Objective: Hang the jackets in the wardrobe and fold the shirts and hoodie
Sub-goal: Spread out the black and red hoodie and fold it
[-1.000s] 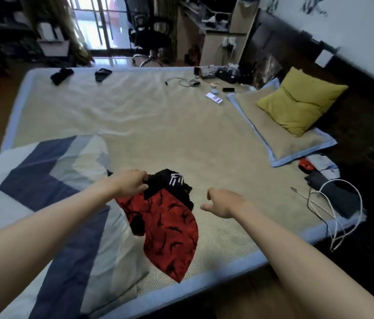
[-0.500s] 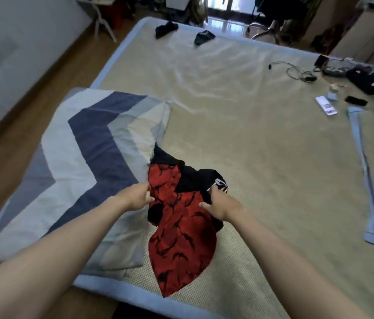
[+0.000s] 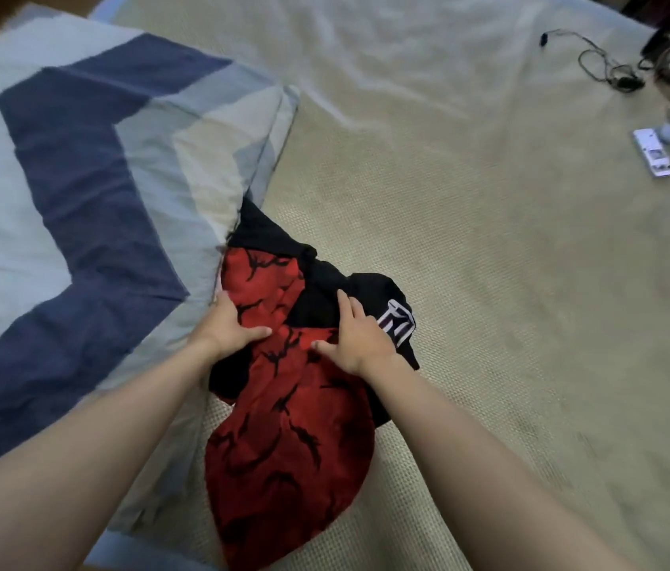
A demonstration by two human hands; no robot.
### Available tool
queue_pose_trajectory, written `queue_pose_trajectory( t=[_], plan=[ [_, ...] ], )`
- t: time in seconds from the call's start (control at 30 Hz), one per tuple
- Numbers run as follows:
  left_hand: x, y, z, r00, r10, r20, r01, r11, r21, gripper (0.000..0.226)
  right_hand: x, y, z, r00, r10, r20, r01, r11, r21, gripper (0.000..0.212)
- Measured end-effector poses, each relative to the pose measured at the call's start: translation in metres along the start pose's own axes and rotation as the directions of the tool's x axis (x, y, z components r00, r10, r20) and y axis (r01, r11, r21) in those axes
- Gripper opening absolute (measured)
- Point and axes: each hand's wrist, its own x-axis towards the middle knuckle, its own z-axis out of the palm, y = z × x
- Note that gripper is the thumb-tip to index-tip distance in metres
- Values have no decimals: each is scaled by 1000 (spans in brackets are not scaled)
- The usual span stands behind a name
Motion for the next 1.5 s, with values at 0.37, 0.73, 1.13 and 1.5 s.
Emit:
queue_pose_trajectory(
  t=[0.37, 0.73, 1.13, 1.5],
  plan=[
    [-36, 46, -24, 971, 223, 84, -160, 871, -464, 35, -15, -7, -37, 980, 46, 196, -115, 926, 359, 116],
    [-178, 248, -171, 728, 635, 258, -483, 742, -465, 16, -169, -58, -170, 942, -18, -334, 301, 482, 823, 50],
    [-264, 345, -295, 639, 751, -166, -755, 571, -322, 34, -258, 7, -226, 950, 139, -279, 128, 643, 755, 31],
    [-313, 362, -379, 607, 750, -262, -773, 481, -413, 26, -300, 49, -238, 967, 219, -133, -159, 918, 363, 29]
  ],
)
